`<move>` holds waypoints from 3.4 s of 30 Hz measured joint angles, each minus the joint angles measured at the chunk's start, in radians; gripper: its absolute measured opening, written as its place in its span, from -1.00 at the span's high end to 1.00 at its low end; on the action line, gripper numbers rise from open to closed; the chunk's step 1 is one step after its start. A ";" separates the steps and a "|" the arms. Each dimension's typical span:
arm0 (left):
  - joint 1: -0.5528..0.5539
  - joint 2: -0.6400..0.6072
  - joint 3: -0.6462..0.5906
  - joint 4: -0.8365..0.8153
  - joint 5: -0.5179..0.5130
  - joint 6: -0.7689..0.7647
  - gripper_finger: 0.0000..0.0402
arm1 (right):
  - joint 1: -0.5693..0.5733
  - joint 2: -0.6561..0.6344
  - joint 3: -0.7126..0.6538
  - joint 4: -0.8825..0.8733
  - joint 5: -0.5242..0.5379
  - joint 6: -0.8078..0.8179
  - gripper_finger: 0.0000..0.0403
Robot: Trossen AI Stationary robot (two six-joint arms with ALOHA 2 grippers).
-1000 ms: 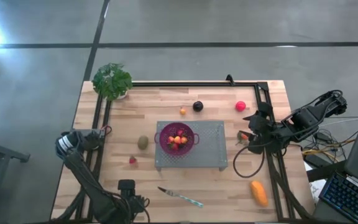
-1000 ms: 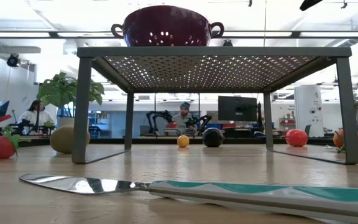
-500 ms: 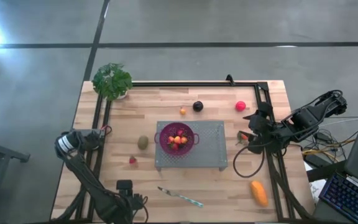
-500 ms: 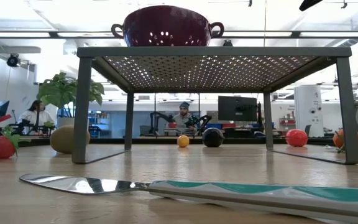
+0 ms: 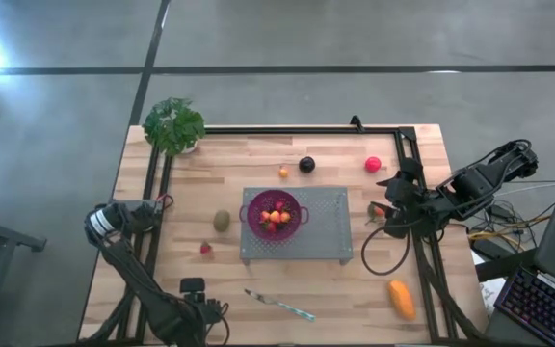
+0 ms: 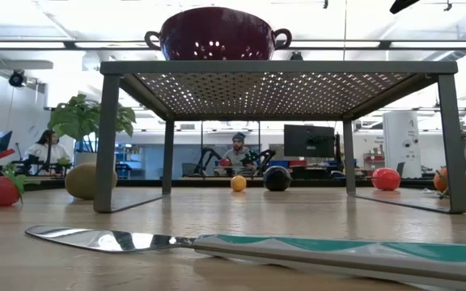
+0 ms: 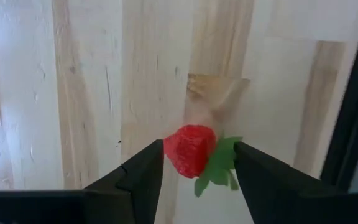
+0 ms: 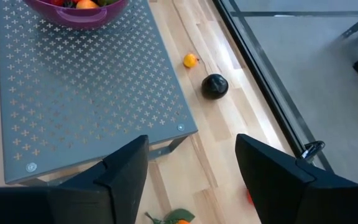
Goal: Pick & Place Fruit
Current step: Put the strawberry into the purple strainer bowl
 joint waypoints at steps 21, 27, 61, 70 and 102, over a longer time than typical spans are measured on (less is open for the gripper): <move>0.000 -0.001 -0.119 0.140 0.002 0.002 0.12 | 0.000 0.000 0.000 0.003 0.001 0.001 -0.32; 0.001 -0.002 -0.119 0.140 0.012 -0.005 0.19 | 0.000 0.000 0.000 0.003 0.001 0.000 -0.20; -0.036 -0.293 -0.121 0.401 -0.794 0.043 0.22 | 0.032 0.033 -0.021 0.329 -0.011 -0.374 -0.30; -0.079 -0.294 -0.133 0.516 -1.007 0.091 0.22 | 0.126 0.204 -0.036 0.588 0.083 -0.665 -0.22; 0.345 -0.294 -0.448 1.834 -0.337 0.895 0.22 | 0.275 0.704 0.206 1.039 0.349 -1.154 -0.20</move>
